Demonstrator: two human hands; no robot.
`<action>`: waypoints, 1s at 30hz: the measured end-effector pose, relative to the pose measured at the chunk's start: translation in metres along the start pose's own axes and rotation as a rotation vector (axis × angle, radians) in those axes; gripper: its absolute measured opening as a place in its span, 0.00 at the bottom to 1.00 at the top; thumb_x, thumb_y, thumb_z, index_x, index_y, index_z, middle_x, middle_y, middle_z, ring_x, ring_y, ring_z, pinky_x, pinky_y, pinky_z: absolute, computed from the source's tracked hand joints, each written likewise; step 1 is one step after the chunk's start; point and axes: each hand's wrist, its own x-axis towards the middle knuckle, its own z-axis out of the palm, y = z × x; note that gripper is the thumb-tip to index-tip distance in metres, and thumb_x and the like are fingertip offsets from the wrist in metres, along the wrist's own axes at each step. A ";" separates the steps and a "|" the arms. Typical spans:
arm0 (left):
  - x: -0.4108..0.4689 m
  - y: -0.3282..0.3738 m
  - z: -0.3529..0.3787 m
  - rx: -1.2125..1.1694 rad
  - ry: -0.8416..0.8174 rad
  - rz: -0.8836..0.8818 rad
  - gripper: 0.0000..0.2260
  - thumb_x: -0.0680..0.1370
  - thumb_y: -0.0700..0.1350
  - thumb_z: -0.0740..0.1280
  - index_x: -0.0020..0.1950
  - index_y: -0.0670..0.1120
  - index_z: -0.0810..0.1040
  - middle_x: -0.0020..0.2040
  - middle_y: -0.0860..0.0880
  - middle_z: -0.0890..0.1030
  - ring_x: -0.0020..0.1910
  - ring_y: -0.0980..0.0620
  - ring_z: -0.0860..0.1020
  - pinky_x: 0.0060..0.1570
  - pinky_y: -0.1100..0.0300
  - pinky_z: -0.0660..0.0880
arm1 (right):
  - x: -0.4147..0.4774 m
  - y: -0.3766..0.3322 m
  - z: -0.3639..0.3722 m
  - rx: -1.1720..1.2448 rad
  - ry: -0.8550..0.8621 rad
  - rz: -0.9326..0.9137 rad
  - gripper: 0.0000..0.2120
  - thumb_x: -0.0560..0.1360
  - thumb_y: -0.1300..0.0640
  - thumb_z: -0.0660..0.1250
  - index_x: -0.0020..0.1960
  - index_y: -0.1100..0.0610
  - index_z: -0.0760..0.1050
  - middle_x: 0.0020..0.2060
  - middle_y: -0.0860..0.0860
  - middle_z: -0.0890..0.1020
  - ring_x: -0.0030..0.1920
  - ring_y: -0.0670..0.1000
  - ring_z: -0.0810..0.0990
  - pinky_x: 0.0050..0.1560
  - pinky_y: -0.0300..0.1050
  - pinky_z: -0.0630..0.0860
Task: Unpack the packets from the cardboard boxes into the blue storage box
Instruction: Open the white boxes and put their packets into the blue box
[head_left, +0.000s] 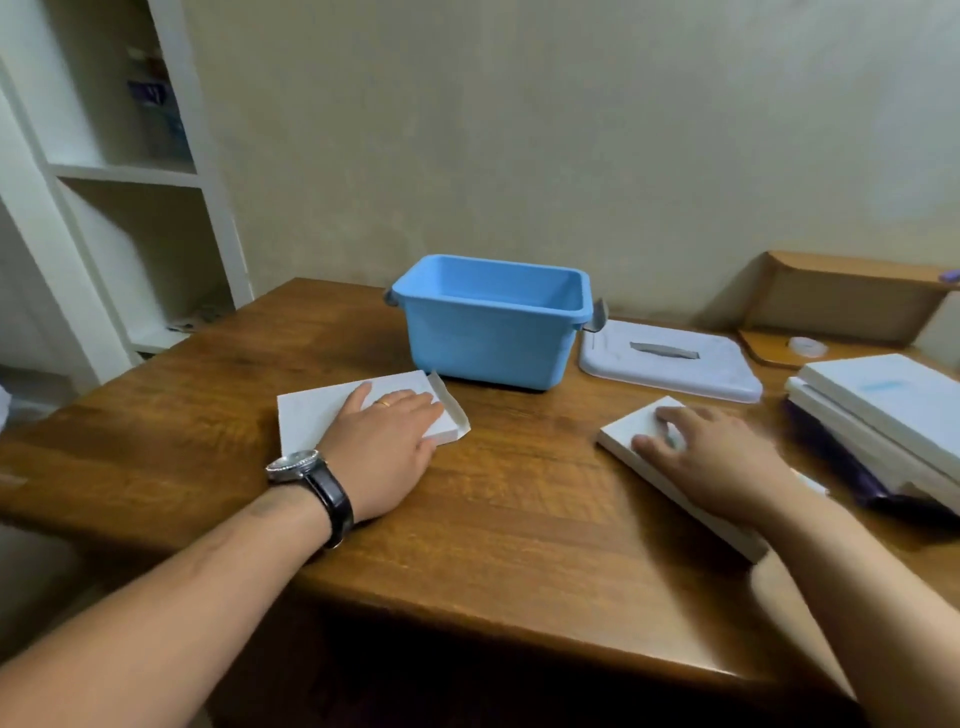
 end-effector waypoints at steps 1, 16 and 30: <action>0.002 0.001 -0.001 0.002 -0.012 -0.005 0.24 0.88 0.53 0.54 0.85 0.56 0.60 0.85 0.55 0.61 0.84 0.55 0.57 0.84 0.44 0.46 | 0.001 0.000 -0.001 0.009 -0.015 -0.011 0.32 0.82 0.30 0.60 0.81 0.44 0.68 0.80 0.51 0.71 0.77 0.56 0.72 0.73 0.58 0.72; 0.000 0.082 -0.010 -0.324 0.227 0.248 0.26 0.82 0.54 0.67 0.80 0.57 0.67 0.80 0.55 0.68 0.80 0.52 0.65 0.80 0.48 0.61 | 0.001 0.030 0.003 0.321 0.064 -0.017 0.16 0.86 0.47 0.64 0.72 0.48 0.78 0.67 0.48 0.83 0.62 0.50 0.81 0.60 0.47 0.78; 0.029 0.142 0.019 -0.263 -0.020 0.288 0.47 0.70 0.82 0.48 0.85 0.62 0.52 0.86 0.59 0.51 0.85 0.56 0.49 0.84 0.50 0.53 | -0.011 0.068 0.024 0.665 0.187 0.067 0.04 0.83 0.49 0.70 0.54 0.43 0.83 0.50 0.41 0.86 0.48 0.43 0.85 0.48 0.41 0.82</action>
